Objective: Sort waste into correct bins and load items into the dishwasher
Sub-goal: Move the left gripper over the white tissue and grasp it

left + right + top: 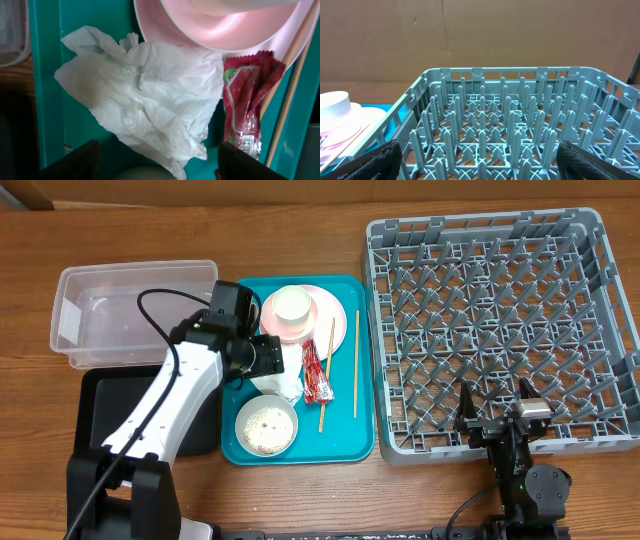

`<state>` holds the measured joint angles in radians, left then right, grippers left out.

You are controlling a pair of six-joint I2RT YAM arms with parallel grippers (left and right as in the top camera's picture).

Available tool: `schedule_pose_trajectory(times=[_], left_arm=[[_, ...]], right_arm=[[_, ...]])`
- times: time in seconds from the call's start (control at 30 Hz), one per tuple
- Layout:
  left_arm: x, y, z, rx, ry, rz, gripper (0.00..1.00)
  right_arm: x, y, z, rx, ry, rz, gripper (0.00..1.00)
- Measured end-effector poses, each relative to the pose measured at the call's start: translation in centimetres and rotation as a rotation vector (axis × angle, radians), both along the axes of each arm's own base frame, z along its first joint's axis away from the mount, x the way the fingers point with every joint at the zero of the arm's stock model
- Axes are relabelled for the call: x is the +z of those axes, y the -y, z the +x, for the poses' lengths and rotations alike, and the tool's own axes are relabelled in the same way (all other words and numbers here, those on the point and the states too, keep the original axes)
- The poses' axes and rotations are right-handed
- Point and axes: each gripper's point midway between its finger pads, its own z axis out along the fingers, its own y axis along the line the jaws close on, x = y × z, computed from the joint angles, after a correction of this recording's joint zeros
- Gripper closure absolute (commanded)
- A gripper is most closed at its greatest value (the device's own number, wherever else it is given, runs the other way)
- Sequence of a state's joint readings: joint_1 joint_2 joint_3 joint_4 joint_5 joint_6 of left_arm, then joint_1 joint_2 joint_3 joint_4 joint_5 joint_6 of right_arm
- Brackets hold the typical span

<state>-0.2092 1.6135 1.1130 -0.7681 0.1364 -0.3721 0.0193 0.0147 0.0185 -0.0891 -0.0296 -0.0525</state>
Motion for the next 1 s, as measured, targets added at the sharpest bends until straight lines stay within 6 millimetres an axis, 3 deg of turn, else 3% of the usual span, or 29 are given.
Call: schedule_pose_trajectory(times=[0.27, 0.77, 1.0], left_arm=[[-2.5, -0.2, -0.4, 0.003, 0.022, 0.005, 0.24], [-4.5, -0.7, 0.4, 0.018, 0.107, 0.024, 0.3], [-4.6, -0.6, 0.6, 0.016, 0.117, 0.029, 0.31]], right_arm=[[0.0, 0.0, 0.0, 0.0, 0.0, 0.0, 0.0], [0.0, 0.0, 0.0, 0.0, -0.001, 0.0, 0.0], [0.0, 0.0, 0.0, 0.0, 0.0, 0.0, 0.0]])
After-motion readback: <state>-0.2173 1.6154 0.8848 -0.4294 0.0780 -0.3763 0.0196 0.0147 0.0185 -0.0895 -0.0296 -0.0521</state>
